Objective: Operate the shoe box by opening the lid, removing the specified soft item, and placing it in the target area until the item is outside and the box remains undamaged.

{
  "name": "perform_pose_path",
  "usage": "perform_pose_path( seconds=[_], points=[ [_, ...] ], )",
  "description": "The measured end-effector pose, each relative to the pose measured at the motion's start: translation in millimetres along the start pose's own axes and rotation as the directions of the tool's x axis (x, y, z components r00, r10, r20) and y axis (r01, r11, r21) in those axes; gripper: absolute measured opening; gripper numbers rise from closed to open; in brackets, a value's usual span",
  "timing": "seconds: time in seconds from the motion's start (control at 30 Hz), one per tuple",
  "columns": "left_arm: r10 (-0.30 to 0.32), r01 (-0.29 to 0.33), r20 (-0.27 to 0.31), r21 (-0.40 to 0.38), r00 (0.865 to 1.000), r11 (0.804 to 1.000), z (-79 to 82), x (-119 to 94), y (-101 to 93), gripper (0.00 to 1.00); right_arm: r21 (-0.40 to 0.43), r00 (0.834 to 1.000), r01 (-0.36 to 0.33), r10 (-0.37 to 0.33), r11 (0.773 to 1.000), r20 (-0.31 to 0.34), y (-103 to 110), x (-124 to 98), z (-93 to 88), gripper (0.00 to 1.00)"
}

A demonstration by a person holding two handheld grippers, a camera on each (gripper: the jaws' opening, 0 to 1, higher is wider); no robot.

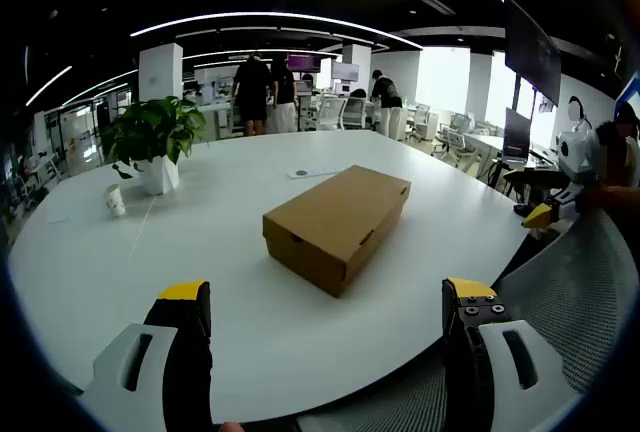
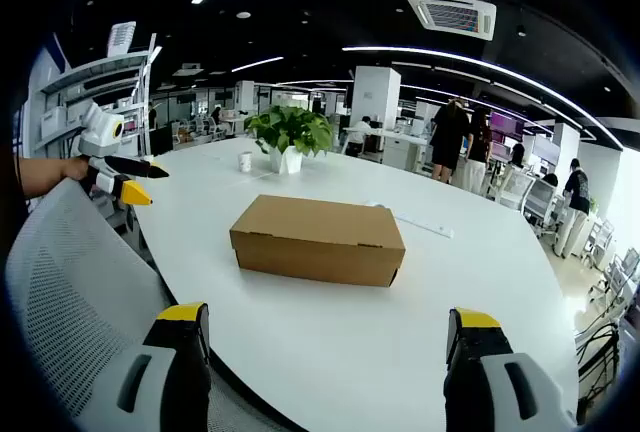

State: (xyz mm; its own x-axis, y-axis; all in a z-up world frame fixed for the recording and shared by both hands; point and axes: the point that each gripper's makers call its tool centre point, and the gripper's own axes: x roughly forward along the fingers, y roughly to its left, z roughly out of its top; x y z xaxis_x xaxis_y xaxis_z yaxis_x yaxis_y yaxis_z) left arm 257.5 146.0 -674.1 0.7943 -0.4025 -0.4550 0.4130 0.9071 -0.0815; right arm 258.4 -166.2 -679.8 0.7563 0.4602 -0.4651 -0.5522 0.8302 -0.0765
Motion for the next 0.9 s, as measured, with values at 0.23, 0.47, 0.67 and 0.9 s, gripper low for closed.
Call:
perform_pose_path(
  seconds=[0.23, 0.47, 0.67, 0.9],
  points=[
    [0.001, -0.001, -0.001, -0.002, 1.000, 1.000, -0.3, 0.0, 0.4, 1.00, 0.005, 1.000, 0.000, 0.000, 1.000, 0.002, 0.1, -0.1, 0.1, 0.99],
    [0.003, -0.003, -0.002, -0.001, 1.000, 1.000, -0.2, 0.0, 0.6, 1.00, 0.007, 1.000, -0.001, 0.001, 1.000, 0.003, 0.3, -0.1, 0.3, 0.99],
    [0.003, -0.003, -0.001, -0.005, 1.000, 1.000, 0.0, 0.1, 0.7, 1.00, 0.011, 1.000, -0.001, 0.001, 1.000, 0.004, -0.1, -0.1, 0.5, 0.99],
    [0.005, -0.005, -0.004, -0.005, 1.000, 1.000, -0.1, 0.1, 0.6, 1.00, 0.017, 1.000, 0.000, 0.000, 1.000, 0.005, -0.5, -0.4, 0.7, 0.99]
  ],
)
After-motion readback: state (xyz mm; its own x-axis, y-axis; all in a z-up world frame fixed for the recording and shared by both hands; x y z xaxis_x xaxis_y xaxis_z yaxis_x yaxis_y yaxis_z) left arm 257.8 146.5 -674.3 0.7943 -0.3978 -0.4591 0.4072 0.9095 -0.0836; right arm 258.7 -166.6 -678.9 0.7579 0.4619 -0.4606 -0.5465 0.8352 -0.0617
